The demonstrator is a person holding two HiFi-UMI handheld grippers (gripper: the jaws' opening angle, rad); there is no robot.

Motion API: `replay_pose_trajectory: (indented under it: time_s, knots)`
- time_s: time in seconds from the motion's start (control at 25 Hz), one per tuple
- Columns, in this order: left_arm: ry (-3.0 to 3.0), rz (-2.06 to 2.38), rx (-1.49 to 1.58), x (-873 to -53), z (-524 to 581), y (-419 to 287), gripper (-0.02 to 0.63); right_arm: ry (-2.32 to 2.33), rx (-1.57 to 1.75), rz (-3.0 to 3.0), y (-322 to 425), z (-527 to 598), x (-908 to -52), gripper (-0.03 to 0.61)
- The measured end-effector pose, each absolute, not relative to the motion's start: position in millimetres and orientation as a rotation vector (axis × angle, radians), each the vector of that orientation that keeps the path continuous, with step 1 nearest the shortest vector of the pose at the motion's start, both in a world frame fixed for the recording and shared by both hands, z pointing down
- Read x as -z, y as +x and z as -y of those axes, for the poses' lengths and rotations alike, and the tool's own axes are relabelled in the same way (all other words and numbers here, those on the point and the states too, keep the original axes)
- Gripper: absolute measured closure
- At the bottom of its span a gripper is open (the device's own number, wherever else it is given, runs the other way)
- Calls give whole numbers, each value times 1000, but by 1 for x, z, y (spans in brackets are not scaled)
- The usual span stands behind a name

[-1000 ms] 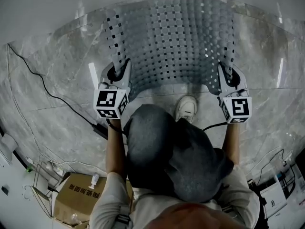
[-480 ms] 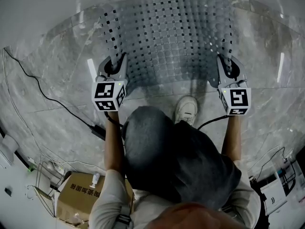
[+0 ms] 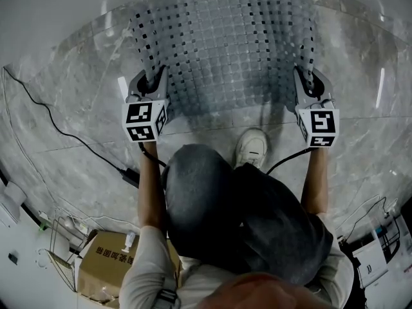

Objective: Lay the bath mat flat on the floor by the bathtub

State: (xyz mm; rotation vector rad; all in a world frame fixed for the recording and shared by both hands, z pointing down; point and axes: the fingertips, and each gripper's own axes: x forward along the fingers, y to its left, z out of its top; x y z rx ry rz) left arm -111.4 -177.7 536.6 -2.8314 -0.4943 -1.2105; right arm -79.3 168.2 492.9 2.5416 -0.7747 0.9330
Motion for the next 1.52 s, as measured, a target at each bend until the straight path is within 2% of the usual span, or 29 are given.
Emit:
replay_pose_trajectory:
  time_s: [0.28,0.56,0.76,0.88,1.28,1.52]
  knots:
    - [-2791,474,1236,-544,179,-102,510,2538,-980,710,-78,-178,-504,505]
    - [-2788,457,1250,-545,179,-102,508,2455,-947,679,-78,-173,-502,474]
    - [-2791,461,1231,-542,178,-102,508,2465,-898,683,-79,-167,-491,441]
    - [-2794,465,1226,-541,177,-102,507,2473,-862,719,-83,-159,-480,394]
    - [-2799,466,1214,-538,175,-102,507,2421,-614,683,-91,-145,-418,377]
    - [-2803,476,1211,-540,174,-104,505,2420,-619,697,-94,-139,-412,379]
